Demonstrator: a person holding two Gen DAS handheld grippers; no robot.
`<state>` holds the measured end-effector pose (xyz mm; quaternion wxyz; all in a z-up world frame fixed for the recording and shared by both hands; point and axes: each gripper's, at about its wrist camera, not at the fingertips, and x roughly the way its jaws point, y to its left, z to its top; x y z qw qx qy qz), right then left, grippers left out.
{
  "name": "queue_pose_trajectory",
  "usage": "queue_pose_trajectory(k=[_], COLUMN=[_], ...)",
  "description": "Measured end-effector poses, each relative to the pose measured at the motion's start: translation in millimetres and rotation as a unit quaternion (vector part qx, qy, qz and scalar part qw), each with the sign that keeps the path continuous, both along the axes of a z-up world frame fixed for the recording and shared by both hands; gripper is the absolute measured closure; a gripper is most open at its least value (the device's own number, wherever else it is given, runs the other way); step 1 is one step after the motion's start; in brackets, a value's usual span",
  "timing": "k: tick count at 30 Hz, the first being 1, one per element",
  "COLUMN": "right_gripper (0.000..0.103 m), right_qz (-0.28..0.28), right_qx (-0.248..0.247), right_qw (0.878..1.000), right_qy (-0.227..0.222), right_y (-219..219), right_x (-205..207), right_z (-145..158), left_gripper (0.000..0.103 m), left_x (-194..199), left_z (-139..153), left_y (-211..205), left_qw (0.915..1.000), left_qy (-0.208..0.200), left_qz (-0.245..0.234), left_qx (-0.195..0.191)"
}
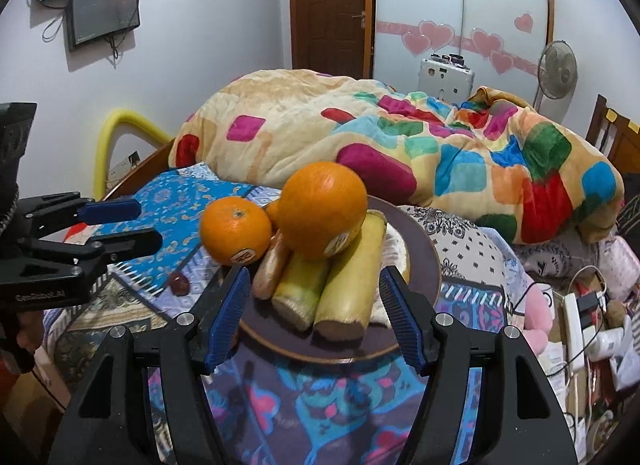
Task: Organize fruits
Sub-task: 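Lower the orange and mandarin onto the plate and open both tools, then grasp a mandarin with the right tool while the left tool grasps the dark red date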
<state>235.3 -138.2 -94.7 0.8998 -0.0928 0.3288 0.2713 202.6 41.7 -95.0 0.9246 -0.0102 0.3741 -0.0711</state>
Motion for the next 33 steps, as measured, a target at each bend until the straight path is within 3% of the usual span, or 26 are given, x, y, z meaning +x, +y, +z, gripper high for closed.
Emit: queue_pose_trajectory(k=[10, 33], right_gripper=[0.039, 0.039], right_qz=[0.000, -0.003], right_qx=[-0.001, 0.017], right_qw=[1.000, 0.999], right_qy=[0.006, 0.035], right_y=[1, 1], right_x=[-13, -6], right_z=[-5, -19], left_gripper=[0.049, 0.049], left_x=[-20, -13], left_z=[-9, -28], left_y=[12, 20], left_qw=[0.9999, 0.9995], left_qy=[0.008, 0.026], left_qz=[0.007, 0.013], left_qx=[-0.004, -0.013])
